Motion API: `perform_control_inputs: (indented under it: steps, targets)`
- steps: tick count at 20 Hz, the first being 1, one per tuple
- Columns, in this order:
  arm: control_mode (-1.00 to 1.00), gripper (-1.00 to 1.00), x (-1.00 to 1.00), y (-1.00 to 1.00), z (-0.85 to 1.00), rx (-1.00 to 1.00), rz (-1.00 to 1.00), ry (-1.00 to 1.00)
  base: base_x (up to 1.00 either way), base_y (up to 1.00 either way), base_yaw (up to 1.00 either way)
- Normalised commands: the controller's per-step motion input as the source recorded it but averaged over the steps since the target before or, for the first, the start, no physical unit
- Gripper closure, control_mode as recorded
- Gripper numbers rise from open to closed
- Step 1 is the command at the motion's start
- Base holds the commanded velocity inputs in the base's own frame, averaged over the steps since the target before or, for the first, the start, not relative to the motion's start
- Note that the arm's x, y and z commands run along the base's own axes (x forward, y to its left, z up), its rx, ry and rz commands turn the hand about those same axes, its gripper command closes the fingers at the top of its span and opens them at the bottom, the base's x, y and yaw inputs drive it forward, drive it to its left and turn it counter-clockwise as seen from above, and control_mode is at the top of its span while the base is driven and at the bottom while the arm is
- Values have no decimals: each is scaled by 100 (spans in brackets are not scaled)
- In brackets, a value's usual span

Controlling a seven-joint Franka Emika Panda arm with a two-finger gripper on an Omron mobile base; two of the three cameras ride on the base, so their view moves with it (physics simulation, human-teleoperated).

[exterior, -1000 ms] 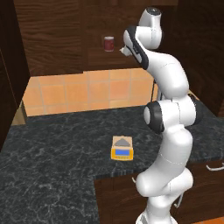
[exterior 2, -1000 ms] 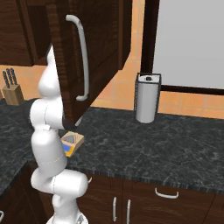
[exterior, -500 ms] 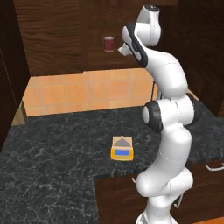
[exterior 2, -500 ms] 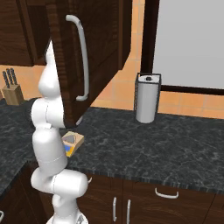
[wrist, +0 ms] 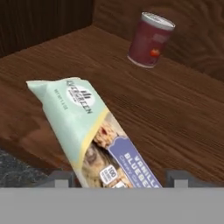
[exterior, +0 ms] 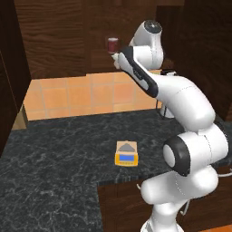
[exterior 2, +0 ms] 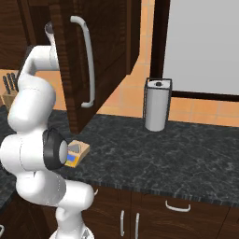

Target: Pick the bar and place it on the digital scale for weighing, and close the cabinet.

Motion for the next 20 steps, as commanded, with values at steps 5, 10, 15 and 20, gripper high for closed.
perform_control_inputs:
  steps: [5,10,15,20]
  targets:
    - [-100,100,-100,1,61,24,-13,26,0,0,0]
    - [-100,100,-100,14,-29,-2,-10,29,0,0,0]
    - [-100,100,-62,30,-87,-22,-1,2,0,0,0]
    - [-100,100,0,9,-97,-9,2,16,0,0,0]
